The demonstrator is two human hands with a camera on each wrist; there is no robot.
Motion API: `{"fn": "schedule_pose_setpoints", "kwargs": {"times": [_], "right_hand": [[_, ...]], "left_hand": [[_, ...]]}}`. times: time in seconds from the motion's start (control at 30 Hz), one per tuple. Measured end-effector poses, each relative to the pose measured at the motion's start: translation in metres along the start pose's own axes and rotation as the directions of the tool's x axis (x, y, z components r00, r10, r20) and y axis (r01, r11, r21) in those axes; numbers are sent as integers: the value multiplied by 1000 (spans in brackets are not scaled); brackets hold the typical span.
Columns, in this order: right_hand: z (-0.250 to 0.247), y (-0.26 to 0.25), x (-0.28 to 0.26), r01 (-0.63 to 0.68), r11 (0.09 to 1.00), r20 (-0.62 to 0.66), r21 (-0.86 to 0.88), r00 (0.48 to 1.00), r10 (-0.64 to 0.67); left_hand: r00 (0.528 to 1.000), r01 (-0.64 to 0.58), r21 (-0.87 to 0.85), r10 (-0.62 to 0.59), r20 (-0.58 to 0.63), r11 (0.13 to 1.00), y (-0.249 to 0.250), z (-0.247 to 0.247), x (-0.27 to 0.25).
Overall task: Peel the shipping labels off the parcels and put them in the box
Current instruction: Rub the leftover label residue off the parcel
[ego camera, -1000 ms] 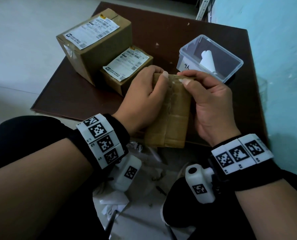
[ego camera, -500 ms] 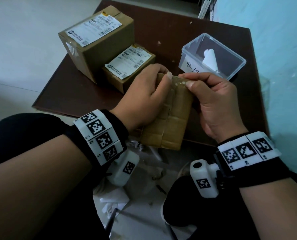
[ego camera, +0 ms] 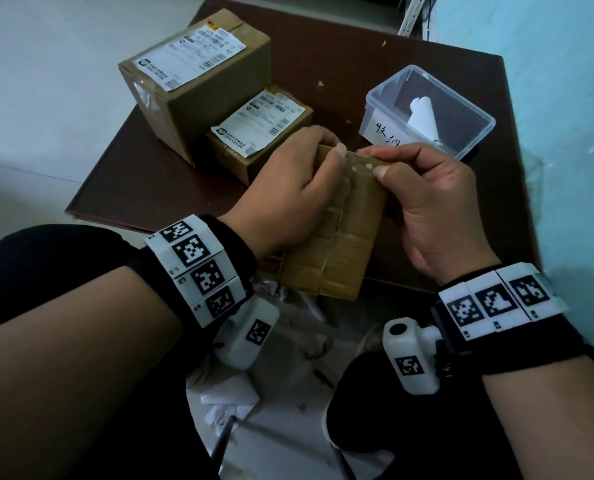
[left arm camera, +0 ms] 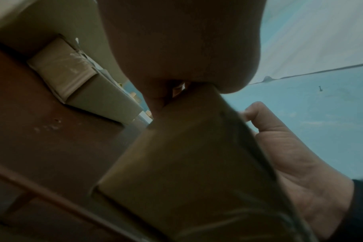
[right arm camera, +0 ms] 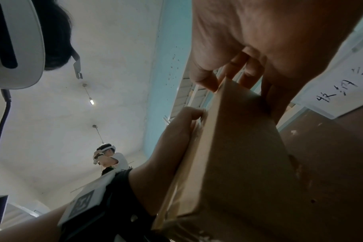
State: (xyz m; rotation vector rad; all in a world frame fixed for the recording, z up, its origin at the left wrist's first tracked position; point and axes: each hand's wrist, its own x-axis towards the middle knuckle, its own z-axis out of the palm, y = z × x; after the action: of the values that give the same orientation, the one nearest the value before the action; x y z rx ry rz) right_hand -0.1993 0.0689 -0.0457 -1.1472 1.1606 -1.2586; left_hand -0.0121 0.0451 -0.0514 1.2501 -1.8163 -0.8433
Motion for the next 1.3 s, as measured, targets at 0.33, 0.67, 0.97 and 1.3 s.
{"fn": "schedule_pose_setpoints", "kwargs": {"times": [0.33,0.67,0.97,1.3], "right_hand": [[2,3,0,31,999,-1,15,1000,-31],[1,2,1,18,1000,55,-4,998,-18],[0,5,1,45,997,50,-62,998,-42],[0,4,0,56,988,57,-142,997,-49]], "left_hand": [[999,-49,49,48,24,998,0,-4,1],[998,-37,47,35,47,998,-2,-10,-1],[996,-15,51,11,89,999,-3,-10,-2],[994,30,39,-34,103,999,-2,-10,-2]]}}
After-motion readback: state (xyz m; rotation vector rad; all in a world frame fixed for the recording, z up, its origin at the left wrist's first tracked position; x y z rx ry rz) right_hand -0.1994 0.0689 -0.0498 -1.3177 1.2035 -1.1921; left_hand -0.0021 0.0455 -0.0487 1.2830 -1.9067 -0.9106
